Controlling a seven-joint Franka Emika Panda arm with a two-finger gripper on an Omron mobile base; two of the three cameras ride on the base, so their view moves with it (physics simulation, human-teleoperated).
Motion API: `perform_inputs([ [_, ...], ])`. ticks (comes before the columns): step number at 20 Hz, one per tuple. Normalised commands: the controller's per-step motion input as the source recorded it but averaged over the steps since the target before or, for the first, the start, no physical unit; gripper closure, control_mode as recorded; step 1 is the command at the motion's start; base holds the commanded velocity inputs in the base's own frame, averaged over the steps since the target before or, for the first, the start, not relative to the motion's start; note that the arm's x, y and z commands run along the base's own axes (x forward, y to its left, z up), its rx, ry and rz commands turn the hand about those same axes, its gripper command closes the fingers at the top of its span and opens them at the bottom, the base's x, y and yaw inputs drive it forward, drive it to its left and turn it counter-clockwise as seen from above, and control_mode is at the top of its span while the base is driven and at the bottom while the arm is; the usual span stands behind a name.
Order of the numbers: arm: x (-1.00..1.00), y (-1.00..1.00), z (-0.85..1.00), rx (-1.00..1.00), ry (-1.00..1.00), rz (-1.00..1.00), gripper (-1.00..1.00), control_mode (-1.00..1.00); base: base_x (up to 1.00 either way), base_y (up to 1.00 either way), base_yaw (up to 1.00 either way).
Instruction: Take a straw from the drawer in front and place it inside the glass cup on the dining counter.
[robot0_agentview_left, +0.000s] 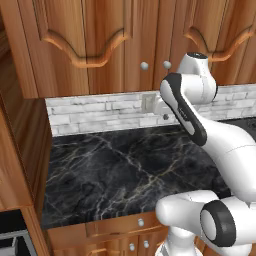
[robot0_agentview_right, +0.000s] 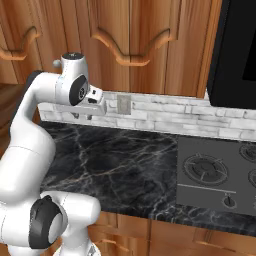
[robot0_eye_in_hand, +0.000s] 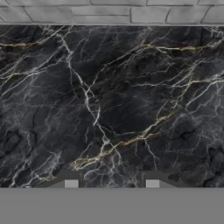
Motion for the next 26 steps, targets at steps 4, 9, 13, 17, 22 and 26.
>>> perform_inputs([
  [4,-0.13,0.0,-0.07,0.0,0.0,0.0,-1.0,-1.0,0.0,0.0,0.0],
  [9,-0.39,0.0,-0.24,-0.03,0.0,0.0,-1.0,1.0,-0.3,0.09,0.0],
  [13,0.0,0.0,0.0,0.0,0.0,0.0,-1.0,1.0,-0.59,0.1,0.01],
  [17,0.0,0.0,0.0,0.0,0.0,0.0,-1.0,1.0,-0.25,0.0,0.19],
  [22,0.0,0.0,0.0,0.0,0.0,0.0,-1.0,1.0,-0.02,-0.16,0.55],
  [26,0.0,0.0,0.0,0.0,0.0,0.0,-1.0,1.0,-0.22,-0.36,0.57],
])
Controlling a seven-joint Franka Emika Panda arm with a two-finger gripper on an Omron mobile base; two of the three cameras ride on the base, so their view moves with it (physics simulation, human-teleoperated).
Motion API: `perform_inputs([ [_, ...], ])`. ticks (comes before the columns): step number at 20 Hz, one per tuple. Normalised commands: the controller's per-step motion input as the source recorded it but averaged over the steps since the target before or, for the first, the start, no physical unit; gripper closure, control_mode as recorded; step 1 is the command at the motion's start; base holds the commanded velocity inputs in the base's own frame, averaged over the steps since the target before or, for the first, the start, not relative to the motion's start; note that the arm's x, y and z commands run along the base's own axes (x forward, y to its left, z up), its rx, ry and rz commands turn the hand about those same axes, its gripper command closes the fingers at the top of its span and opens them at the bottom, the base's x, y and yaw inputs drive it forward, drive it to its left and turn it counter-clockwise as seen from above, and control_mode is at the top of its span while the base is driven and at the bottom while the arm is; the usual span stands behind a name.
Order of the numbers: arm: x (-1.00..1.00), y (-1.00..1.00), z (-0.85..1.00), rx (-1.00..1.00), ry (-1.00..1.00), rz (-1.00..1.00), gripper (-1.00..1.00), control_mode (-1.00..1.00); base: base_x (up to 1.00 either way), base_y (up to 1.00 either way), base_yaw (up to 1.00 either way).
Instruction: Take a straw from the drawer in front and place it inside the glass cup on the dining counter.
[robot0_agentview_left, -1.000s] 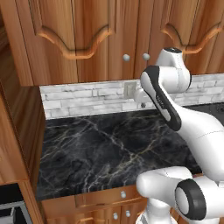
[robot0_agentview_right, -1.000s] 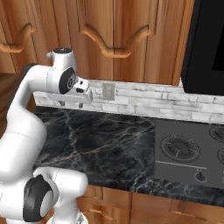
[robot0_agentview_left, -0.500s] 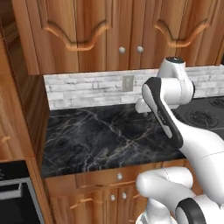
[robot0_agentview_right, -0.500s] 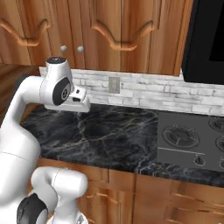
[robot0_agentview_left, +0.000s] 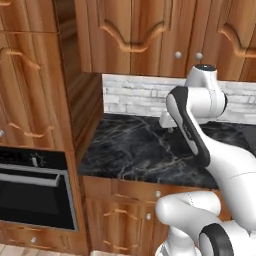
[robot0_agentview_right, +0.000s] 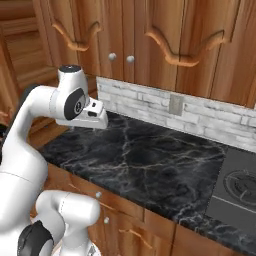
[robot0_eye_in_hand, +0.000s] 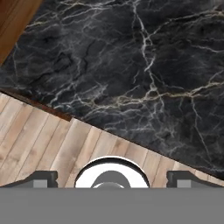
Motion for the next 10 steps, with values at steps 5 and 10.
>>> perform_inputs([
  [5,0.0,0.0,0.0,0.0,0.0,0.0,-1.0,1.0,-0.43,-0.5,0.48],
  [10,0.0,0.0,0.0,0.0,0.0,0.0,-1.0,1.0,-0.6,-0.59,0.31],
])
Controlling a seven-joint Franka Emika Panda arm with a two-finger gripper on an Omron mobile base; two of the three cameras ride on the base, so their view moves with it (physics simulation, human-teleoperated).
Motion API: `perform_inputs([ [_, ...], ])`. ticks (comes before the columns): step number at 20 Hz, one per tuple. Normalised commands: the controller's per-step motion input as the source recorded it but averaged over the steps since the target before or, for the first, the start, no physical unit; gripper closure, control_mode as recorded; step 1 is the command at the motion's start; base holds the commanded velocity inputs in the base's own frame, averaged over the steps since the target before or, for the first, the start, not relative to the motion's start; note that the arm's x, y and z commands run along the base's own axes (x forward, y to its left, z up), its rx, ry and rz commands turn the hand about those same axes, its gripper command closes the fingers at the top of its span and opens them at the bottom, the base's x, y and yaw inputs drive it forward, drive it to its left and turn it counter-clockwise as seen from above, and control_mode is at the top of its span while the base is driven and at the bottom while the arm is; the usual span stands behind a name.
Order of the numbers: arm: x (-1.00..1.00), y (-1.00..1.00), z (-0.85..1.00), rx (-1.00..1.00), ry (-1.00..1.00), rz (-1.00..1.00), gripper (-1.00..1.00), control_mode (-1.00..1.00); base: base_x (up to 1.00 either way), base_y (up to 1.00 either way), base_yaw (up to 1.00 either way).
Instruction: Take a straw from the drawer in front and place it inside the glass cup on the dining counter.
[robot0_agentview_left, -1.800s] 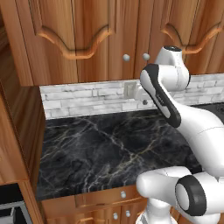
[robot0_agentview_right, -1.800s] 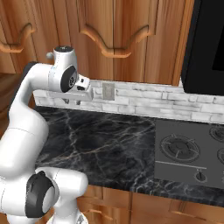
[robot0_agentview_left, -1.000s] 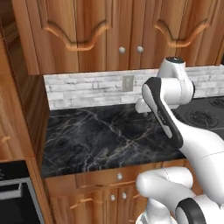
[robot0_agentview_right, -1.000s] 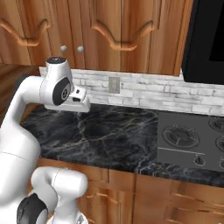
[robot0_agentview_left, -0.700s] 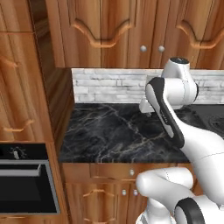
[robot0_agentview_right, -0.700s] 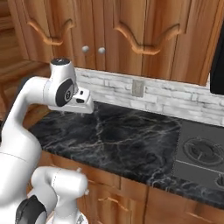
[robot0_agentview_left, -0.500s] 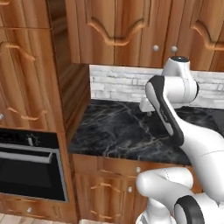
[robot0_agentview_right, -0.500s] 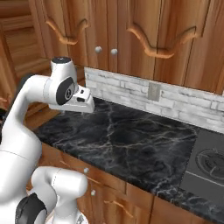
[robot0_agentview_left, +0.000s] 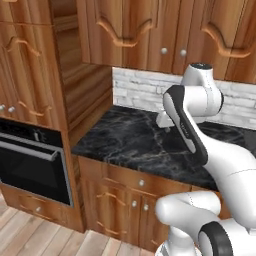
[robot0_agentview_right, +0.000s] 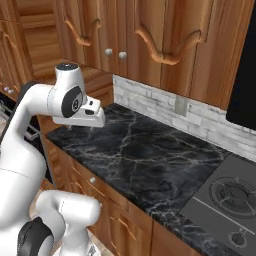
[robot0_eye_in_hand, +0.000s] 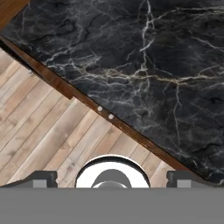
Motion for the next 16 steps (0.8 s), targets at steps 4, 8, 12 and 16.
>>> perform_inputs([
  [4,0.0,0.0,0.0,0.0,0.0,0.0,-1.0,1.0,-0.48,-0.4,0.24],
  [8,0.0,0.0,0.0,0.0,0.0,0.0,-1.0,1.0,-0.43,-0.36,0.25],
  [12,0.0,0.0,0.0,0.0,0.0,0.0,-1.0,1.0,-0.3,-0.42,0.24],
  [16,0.0,0.0,0.0,0.0,0.0,0.0,-1.0,1.0,-0.13,-0.37,0.24],
])
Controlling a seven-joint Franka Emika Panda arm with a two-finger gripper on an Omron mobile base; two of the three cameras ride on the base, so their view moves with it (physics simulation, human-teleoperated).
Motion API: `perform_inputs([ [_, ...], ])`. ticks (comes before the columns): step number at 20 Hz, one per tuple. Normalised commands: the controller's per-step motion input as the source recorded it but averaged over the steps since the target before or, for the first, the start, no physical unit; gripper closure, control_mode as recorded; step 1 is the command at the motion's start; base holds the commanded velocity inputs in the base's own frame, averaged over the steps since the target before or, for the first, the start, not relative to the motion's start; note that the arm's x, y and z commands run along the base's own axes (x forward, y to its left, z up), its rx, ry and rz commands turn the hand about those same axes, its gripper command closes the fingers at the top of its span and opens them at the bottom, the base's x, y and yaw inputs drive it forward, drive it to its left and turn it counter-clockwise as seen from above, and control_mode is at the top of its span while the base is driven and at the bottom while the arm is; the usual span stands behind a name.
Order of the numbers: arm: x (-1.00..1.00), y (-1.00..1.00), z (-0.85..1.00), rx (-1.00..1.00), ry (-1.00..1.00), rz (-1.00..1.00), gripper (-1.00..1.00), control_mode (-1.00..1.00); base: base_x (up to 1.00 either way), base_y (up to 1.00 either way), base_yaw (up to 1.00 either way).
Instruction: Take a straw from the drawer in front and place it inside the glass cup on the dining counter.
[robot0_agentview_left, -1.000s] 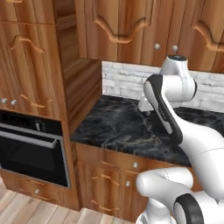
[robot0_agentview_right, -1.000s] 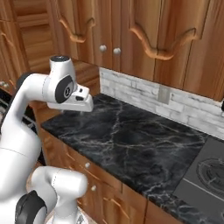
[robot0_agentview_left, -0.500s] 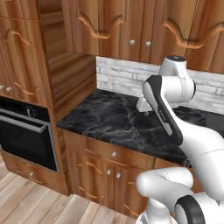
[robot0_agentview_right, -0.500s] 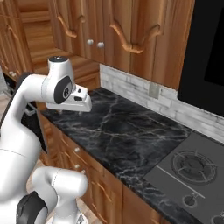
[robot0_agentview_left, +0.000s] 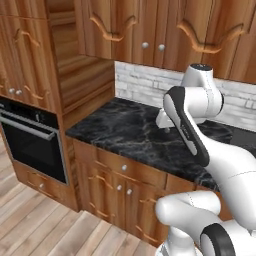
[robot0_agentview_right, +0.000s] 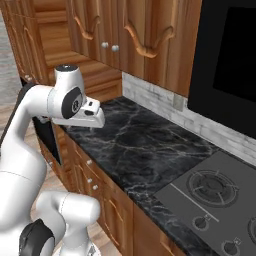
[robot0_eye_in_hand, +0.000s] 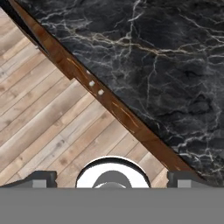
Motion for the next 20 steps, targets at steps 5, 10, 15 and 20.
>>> perform_inputs([
  [5,0.0,0.0,0.0,0.0,0.0,0.0,-1.0,1.0,-0.09,-0.43,0.25],
  [10,0.0,0.0,0.0,0.0,0.0,0.0,-1.0,1.0,-0.34,-0.47,0.26],
  [15,0.0,0.0,0.0,0.0,0.0,0.0,-1.0,1.0,-0.09,-0.29,0.2],
  [20,0.0,0.0,0.0,0.0,0.0,0.0,-1.0,1.0,0.0,-0.32,0.21],
])
